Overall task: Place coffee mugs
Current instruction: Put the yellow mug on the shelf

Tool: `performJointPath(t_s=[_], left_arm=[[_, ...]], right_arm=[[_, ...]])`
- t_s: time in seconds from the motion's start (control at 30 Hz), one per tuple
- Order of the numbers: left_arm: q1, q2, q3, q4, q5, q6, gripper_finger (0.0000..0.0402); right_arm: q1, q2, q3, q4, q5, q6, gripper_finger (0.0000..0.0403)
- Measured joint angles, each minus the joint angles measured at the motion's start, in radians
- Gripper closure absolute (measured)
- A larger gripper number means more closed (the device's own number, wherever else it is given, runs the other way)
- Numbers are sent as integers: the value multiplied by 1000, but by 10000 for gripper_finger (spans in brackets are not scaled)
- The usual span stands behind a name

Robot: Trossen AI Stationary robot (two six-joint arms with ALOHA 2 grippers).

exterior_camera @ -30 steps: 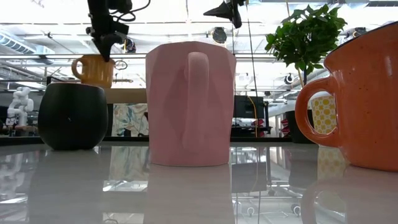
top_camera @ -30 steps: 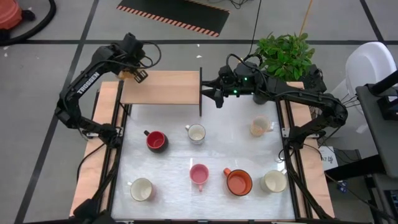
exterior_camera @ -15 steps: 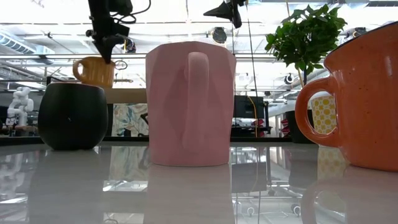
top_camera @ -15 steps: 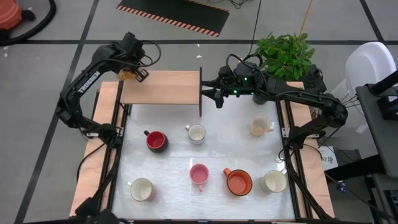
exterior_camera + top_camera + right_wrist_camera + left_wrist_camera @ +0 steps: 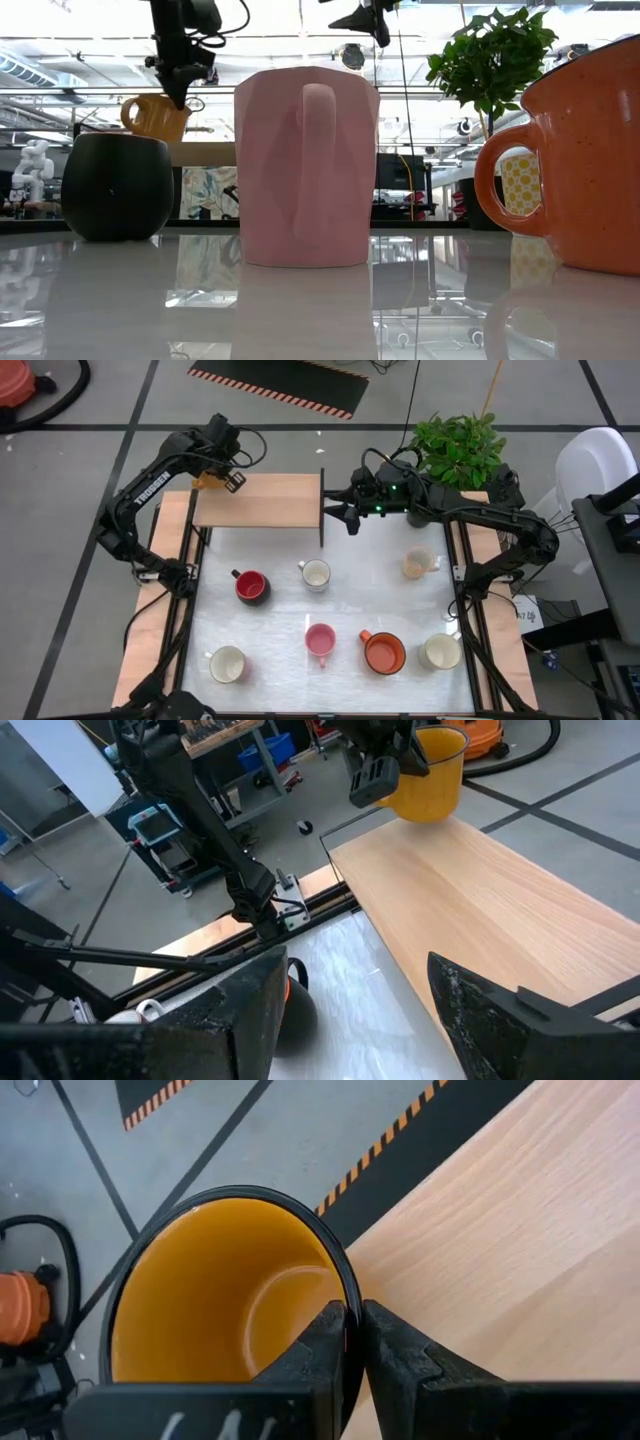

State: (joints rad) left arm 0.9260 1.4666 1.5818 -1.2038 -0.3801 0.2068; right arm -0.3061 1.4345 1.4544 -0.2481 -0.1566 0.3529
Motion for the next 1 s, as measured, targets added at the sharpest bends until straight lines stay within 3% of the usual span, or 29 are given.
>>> performJointPath(t_s=[0.6, 0.77, 1.0], left_arm=[[-20, 0, -2, -21, 9, -112, 356], [-43, 1, -4, -9, 23, -108, 383], [-56, 2, -4, -1, 16, -108, 385]], right_arm=[[0, 0, 0, -8, 0, 1, 181], [0, 0, 0, -10, 0, -1, 181], [0, 0, 0, -12, 2, -2, 181]])
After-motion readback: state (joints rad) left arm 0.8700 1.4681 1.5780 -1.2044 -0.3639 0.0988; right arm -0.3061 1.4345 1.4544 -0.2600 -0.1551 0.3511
